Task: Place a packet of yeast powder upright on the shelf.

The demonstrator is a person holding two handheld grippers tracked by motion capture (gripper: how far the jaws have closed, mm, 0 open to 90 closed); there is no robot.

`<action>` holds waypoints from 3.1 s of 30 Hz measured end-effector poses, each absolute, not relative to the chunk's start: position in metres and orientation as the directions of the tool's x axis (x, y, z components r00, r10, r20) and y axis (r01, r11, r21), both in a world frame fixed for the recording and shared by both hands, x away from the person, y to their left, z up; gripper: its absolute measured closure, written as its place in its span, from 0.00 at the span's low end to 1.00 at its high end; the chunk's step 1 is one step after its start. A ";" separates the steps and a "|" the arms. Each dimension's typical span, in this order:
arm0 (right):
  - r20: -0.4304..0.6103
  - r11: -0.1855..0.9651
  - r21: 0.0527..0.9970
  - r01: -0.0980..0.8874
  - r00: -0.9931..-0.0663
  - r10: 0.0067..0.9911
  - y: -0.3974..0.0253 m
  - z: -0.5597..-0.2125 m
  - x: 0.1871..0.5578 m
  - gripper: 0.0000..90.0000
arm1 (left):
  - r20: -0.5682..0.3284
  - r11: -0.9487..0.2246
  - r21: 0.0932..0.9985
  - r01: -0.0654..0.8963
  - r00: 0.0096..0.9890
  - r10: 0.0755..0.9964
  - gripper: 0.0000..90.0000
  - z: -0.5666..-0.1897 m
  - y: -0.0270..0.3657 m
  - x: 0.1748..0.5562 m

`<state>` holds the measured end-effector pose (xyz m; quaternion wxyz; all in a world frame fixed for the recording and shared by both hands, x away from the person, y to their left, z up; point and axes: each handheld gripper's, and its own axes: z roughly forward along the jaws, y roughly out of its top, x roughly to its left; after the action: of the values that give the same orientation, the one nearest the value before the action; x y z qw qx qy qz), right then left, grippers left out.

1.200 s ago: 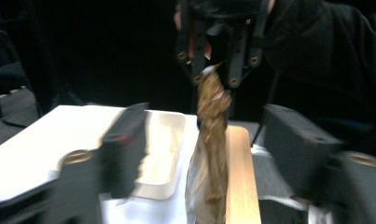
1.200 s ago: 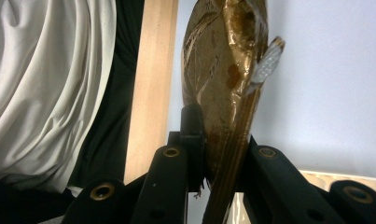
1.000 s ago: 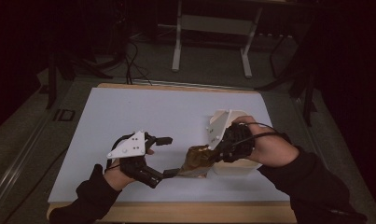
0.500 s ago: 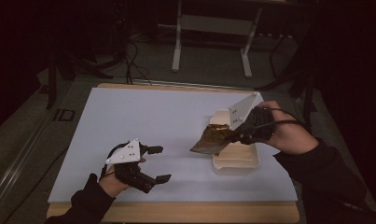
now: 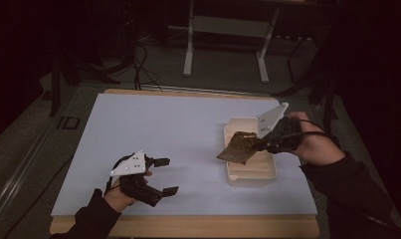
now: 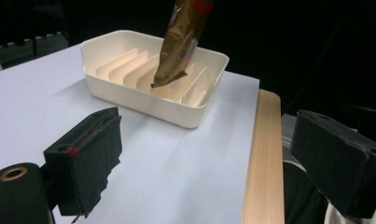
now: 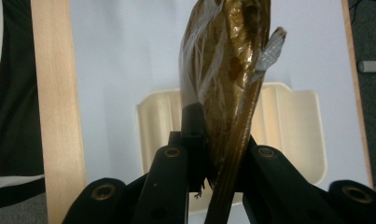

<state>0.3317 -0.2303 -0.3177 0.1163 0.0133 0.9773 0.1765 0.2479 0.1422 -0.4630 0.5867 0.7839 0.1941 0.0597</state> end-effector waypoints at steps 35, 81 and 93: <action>-0.059 0.919 0.380 0.107 -0.988 0.139 -0.249 -0.381 0.352 0.90 | -0.152 -0.230 0.939 0.256 0.909 0.389 0.10 -0.474 0.146 0.251; -0.084 0.650 0.744 0.154 -0.944 0.320 -0.216 -0.349 0.298 0.36 | -0.165 -0.215 0.936 0.277 0.889 0.427 0.09 -0.480 0.162 0.236; -0.060 0.625 0.764 0.159 -0.947 0.315 -0.200 -0.377 0.275 0.26 | -0.170 -0.201 0.939 0.279 0.886 0.432 0.09 -0.481 0.164 0.236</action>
<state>0.2749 -0.1997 -0.3766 0.0945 0.1322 0.8965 0.4122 0.2363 0.1641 -0.4806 0.5887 0.7722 0.2300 0.0650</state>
